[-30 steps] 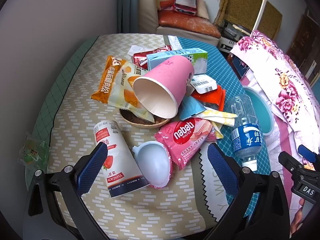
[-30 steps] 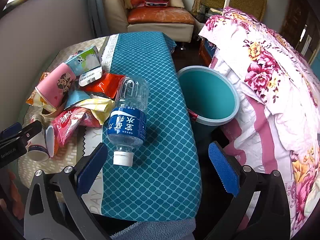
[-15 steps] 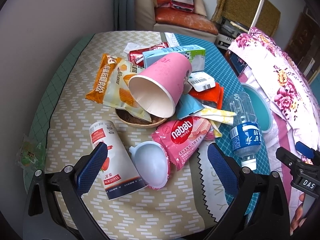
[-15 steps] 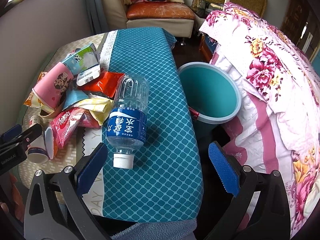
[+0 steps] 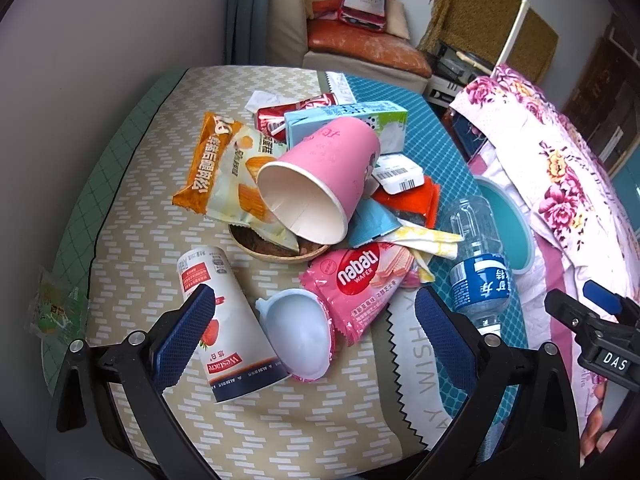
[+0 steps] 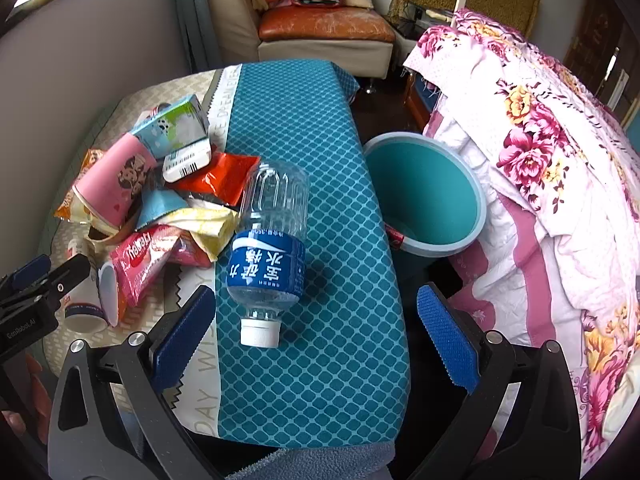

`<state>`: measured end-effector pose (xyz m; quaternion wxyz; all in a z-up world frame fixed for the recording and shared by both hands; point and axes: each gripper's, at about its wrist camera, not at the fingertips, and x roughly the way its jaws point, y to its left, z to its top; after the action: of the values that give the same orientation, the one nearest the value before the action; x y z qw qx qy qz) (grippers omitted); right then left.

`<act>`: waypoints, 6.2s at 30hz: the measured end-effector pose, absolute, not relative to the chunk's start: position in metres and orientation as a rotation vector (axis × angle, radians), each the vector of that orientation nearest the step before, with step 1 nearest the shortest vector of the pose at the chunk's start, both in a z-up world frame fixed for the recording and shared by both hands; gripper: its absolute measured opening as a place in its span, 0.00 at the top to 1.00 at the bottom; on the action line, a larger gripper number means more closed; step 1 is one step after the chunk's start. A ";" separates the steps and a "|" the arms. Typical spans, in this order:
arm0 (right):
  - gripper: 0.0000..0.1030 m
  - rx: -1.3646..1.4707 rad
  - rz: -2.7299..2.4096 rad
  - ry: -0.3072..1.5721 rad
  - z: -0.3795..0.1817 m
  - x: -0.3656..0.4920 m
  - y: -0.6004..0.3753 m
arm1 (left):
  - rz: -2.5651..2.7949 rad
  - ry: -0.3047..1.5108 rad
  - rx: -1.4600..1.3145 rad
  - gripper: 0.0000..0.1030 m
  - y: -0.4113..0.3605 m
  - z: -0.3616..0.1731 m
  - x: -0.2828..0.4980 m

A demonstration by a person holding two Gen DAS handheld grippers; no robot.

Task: Collect trash
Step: 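Move both tools toward the trash pile on the table, then grasp the white strawberry drink can with left tool while right tool grasps the water bottle, then carry both items over the teal bin and open both tools to drop them, then grasp the pink paper cup with left tool while right tool grasps the blue milk carton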

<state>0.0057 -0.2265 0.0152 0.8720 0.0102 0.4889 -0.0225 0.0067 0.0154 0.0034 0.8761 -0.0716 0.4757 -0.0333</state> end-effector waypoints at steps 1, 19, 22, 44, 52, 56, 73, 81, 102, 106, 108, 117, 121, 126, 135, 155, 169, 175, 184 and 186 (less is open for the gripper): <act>0.06 0.023 -0.049 1.022 0.016 0.006 -0.227 | -0.073 0.993 -0.151 0.03 0.015 0.004 0.007; 0.06 0.026 -0.044 1.039 0.017 0.010 -0.223 | -0.080 1.010 -0.139 0.03 0.020 0.001 0.008; 0.06 0.032 -0.040 1.049 0.014 0.012 -0.222 | -0.077 1.017 -0.132 0.03 0.021 -0.001 0.008; 0.15 0.120 0.082 1.179 -0.030 0.069 -0.222 | 0.044 1.185 -0.280 0.10 0.101 -0.035 0.014; 0.41 0.208 0.151 1.248 -0.049 0.090 -0.222 | 0.001 1.220 -0.242 0.25 0.087 -0.051 0.027; 0.42 0.194 0.172 1.257 -0.048 0.088 -0.218 | -0.068 1.263 -0.211 0.46 0.072 -0.063 0.029; 0.40 0.179 0.190 1.266 -0.061 0.098 -0.210 | -0.045 1.219 -0.156 0.47 0.069 -0.059 0.047; 0.40 0.294 0.207 1.232 -0.051 0.090 -0.236 | -0.066 1.140 -0.183 0.47 0.091 -0.013 0.027; 0.40 0.550 -0.028 1.006 -0.011 0.092 -0.415 | -0.522 1.106 0.106 0.47 -0.160 0.026 0.128; 0.40 0.599 -0.092 1.002 -0.021 0.091 -0.456 | -0.588 1.149 0.180 0.47 -0.226 -0.002 0.159; 0.40 0.608 -0.116 1.008 -0.027 0.093 -0.471 | -0.610 1.171 0.216 0.47 -0.255 -0.017 0.170; 0.40 0.634 -0.171 1.036 -0.051 0.100 -0.510 | -0.646 1.258 0.296 0.47 -0.325 -0.077 0.198; 0.40 0.642 -0.172 1.046 -0.056 0.106 -0.518 | -0.649 1.287 0.311 0.44 -0.338 -0.094 0.200; 0.40 0.634 -0.166 1.065 -0.064 0.115 -0.517 | -0.645 1.278 0.311 0.36 -0.339 -0.100 0.201; 0.40 0.624 -0.147 1.092 -0.071 0.126 -0.507 | -0.650 1.271 0.228 0.35 -0.310 -0.087 0.200; 0.26 0.572 -0.131 1.128 -0.058 0.135 -0.465 | -0.626 1.124 0.094 0.14 -0.230 -0.004 0.162; 0.21 0.473 -0.082 1.110 -0.018 0.105 -0.405 | -0.460 1.061 0.053 0.14 -0.111 0.026 0.131; 0.21 0.325 -0.016 1.130 -0.013 0.100 -0.352 | -0.364 1.073 0.051 0.14 -0.050 0.022 0.128; 0.21 0.122 0.079 1.158 -0.005 0.101 -0.288 | -0.283 1.113 0.103 0.14 0.012 0.005 0.122; 0.21 0.089 0.091 1.163 -0.004 0.103 -0.278 | -0.285 1.122 0.123 0.14 0.013 0.000 0.122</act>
<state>0.1027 -0.2779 -0.0041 0.8339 0.0420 0.5487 0.0429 0.1217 0.0132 0.0000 0.8354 0.0581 0.5297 -0.1344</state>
